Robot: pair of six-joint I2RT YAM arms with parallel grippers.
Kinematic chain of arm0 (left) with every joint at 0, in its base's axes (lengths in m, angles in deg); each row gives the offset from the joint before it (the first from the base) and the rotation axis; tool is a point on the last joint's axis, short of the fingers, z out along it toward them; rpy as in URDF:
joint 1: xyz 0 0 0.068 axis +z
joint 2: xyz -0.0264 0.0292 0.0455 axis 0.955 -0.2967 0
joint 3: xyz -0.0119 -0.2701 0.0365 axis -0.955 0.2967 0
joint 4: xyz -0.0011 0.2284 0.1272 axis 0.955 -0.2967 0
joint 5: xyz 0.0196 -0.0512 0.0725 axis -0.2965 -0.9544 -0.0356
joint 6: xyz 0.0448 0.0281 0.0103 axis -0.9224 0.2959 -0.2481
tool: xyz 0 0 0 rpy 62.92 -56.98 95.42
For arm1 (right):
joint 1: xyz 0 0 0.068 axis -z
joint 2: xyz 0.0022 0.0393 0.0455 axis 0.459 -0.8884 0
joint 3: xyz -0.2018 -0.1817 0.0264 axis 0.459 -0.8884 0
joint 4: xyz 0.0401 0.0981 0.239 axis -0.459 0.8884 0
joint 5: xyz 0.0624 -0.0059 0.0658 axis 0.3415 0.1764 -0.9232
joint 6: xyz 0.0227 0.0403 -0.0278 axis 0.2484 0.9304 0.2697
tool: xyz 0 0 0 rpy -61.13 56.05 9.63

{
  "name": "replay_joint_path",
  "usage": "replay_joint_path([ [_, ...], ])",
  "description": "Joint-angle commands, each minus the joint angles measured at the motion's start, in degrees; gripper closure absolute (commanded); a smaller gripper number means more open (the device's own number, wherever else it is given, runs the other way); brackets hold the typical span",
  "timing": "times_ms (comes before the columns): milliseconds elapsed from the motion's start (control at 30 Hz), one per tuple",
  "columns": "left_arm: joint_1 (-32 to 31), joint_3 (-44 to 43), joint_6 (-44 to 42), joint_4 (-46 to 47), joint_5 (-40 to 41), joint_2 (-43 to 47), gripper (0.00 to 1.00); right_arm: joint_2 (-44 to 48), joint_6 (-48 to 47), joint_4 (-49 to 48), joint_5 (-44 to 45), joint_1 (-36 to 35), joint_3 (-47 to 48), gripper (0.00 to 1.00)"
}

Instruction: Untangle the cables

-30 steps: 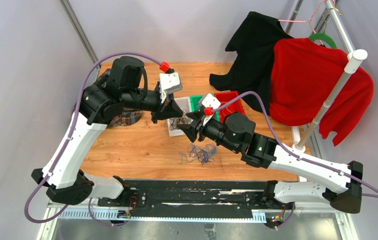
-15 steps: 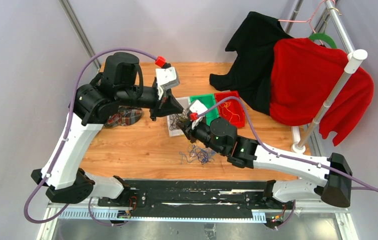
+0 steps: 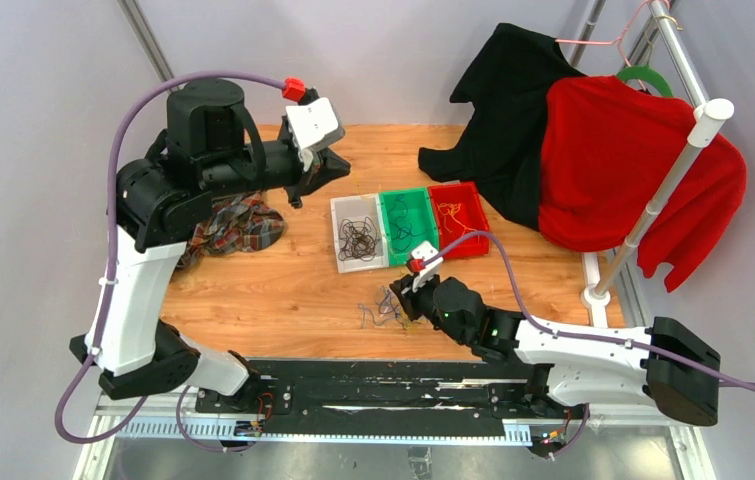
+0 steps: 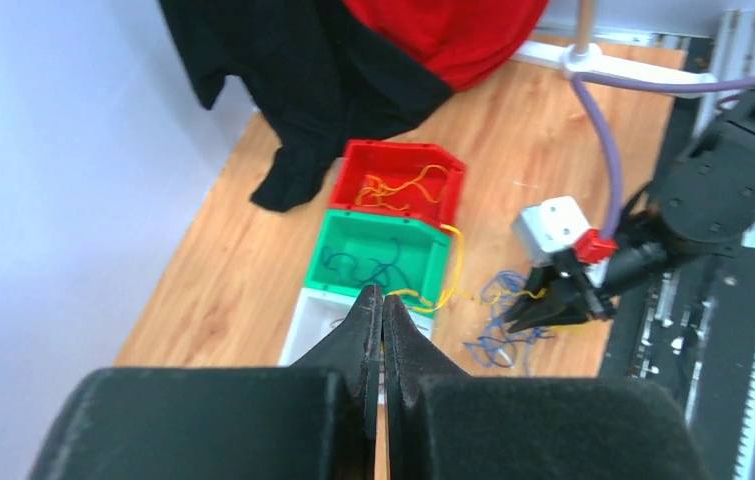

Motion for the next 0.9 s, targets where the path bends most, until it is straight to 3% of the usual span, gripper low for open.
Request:
replay_joint_path([
  [0, -0.3, -4.8, -3.8, 1.9, 7.4, -2.2, 1.0, 1.3, 4.9, -1.1, 4.6, -0.2, -5.4, 0.88],
  [233, -0.3, -16.8, -7.6, 3.7, 16.7, -7.3, 1.0, 2.6, 9.3, -0.8, 8.4, -0.2, -11.5, 0.88],
  [433, -0.3, -8.9, -10.5, 17.4, 27.8, -4.5, 1.0, 7.5, 11.9, 1.6, 11.8, -0.2, -15.5, 0.87],
  [533, -0.3, -3.4, -10.0, 23.2, 28.2, -2.1, 1.0, 10.6, 12.8, 3.1, 13.6, -0.2, -16.7, 0.86],
  [667, -0.3, -2.8, -8.2, 23.5, 26.0, -3.2, 1.0, 15.3, 13.8, 6.9, 17.2, -0.2, -16.8, 0.86],
  [733, -0.4, -4.3, -9.2, 24.4, 30.2, -5.0, 1.0, 17.8, 14.6, 9.3, 18.4, -0.1, -17.1, 0.85],
  [867, 1.0, -5.0, -19.9, 40.1, 41.6, -6.7, 0.99, 22.1, 19.2, 14.1, 19.6, 0.2, -19.3, 0.83],
])
